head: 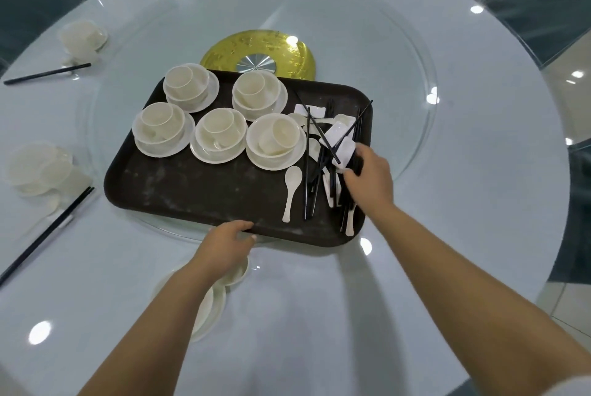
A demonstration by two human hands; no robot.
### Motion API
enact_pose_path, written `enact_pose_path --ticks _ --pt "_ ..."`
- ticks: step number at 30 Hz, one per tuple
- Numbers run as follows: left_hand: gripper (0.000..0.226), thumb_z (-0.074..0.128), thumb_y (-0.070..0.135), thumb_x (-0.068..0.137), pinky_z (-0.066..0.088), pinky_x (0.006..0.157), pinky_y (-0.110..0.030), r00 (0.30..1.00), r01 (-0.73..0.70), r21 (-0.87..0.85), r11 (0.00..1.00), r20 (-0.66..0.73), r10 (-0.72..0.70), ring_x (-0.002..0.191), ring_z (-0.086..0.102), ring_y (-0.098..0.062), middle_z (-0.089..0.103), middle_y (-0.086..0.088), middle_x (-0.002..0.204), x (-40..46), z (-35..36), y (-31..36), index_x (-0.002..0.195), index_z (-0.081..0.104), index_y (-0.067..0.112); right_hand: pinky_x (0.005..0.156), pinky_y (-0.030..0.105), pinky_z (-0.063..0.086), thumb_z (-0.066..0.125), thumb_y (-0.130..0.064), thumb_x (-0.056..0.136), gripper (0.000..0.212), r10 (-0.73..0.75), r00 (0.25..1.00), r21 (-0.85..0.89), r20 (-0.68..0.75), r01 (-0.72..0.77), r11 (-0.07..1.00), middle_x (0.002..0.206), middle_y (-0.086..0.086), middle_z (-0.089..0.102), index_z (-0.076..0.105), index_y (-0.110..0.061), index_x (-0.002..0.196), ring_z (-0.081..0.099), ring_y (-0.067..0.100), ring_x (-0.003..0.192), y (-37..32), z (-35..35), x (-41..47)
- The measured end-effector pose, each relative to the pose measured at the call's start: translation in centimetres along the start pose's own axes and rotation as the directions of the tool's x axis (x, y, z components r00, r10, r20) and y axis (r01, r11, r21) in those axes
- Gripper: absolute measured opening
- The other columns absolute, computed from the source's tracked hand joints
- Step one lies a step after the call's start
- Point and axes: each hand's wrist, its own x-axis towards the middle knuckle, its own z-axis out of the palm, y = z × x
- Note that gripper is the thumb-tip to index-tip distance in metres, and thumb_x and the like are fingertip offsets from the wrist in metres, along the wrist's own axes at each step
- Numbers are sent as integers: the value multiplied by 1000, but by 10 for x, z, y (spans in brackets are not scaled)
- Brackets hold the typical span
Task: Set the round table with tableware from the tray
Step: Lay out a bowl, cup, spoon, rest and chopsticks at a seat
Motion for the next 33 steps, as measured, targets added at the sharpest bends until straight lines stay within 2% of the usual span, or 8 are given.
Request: enact_pose_path --ticks 6,9,13,19,24,27,30,33 --pt "38 56 24 95 29 109 -30 1000 -12 0 1000 -4 12 140 35 -17 48 -2 146 -1 1 -6 134 57 22 107 48 36 69 -35 85 71 37 973 -330 227 41 943 146 12 43 35 -11 142 25 35 143 17 2 48" --pt "38 57 25 95 30 108 -30 1000 -6 -22 1000 -2 6 139 37 -16 49 -1 145 1 0 -7 133 57 23 103 46 38 75 -41 80 63 -25 974 -392 227 114 913 132 12 55 46 -11 127 35 37 136 15 7 54" --pt "37 57 25 95 30 108 -29 1000 -3 -30 1000 -14 3 138 38 -16 50 0 144 1 1 -7 132 58 22 101 39 35 77 -44 76 80 -2 990 -410 141 60 910 131 13 48 41 -13 140 39 33 126 16 11 48" --pt "39 57 27 95 28 110 -30 1000 0 -22 1000 -9 0 141 34 -16 46 -2 148 -2 3 -6 134 55 22 82 33 37 71 -38 82 35 18 1000 -362 -18 -23 932 107 7 58 61 -16 107 50 28 104 22 7 27" --pt "41 57 27 95 27 109 -30 1000 16 -59 998 -21 -17 144 29 -15 43 -3 150 -8 6 -2 136 54 21 71 31 41 61 -32 92 15 96 995 -154 -4 -96 983 84 -3 61 62 -17 88 56 21 89 24 4 1" --pt "38 56 27 95 35 101 -27 995 1 -62 998 -99 -7 133 44 -19 52 1 141 -16 11 2 132 56 21 61 25 38 63 -34 90 17 193 981 42 -14 -192 980 78 -10 58 60 -19 85 56 15 78 18 2 -19" --pt "31 57 26 95 35 89 -21 988 -46 -158 986 -151 22 114 54 -13 60 4 129 -27 16 6 125 61 22 64 24 45 67 -32 87 16 312 950 267 2 -302 915 80 -6 63 62 -17 85 60 14 76 5 4 -43" --pt "25 59 23 94 42 88 -21 982 -109 -310 945 -178 55 103 60 -9 66 7 113 -40 20 12 118 65 20 59 23 46 70 -28 87 18 339 925 411 171 -379 829 78 1 64 64 -12 84 58 12 61 -17 12 -74"
